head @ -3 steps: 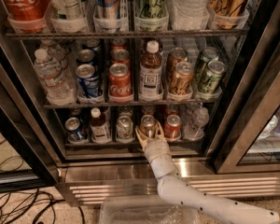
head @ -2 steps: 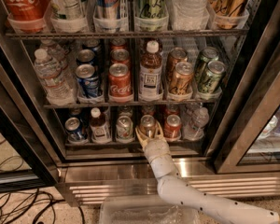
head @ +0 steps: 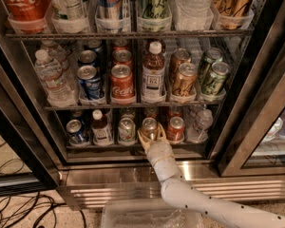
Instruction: Pick orange can from bottom shelf of fridge
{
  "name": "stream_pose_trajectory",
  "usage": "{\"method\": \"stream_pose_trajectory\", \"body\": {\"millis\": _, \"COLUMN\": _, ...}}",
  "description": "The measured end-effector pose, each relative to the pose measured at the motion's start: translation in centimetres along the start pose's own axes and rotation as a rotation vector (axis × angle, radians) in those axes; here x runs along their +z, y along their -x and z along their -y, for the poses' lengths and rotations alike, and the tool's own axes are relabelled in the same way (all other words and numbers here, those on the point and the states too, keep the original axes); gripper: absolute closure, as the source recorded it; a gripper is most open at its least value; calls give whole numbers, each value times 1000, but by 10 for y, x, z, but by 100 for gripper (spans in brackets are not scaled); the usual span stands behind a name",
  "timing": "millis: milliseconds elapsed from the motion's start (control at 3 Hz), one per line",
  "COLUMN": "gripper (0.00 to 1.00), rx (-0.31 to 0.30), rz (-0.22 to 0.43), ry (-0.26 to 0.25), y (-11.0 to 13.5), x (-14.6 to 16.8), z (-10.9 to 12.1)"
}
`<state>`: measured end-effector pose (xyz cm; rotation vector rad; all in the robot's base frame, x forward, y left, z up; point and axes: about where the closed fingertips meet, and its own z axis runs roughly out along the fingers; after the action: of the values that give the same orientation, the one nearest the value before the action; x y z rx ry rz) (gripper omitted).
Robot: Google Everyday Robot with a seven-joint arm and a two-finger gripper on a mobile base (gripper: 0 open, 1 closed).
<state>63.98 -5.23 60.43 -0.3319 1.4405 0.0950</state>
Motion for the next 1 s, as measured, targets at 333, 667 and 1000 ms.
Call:
{"method": "stream_pose_trajectory", "body": {"millis": 333, "gripper": 100, "rx": 21, "rz": 19, "ry": 33, "y": 27, "x": -2, "z": 1}}
{"method": "stream_pose_trajectory", "body": {"millis": 667, "gripper": 100, "rx": 20, "rz": 2, "ry": 68, "y": 46, "x": -10, "z": 6}}
{"method": "stream_pose_trajectory", "body": {"millis": 1000, "gripper": 100, "rx": 6, "rz": -79, "ry": 124, "y": 52, "x": -34, "z": 15}}
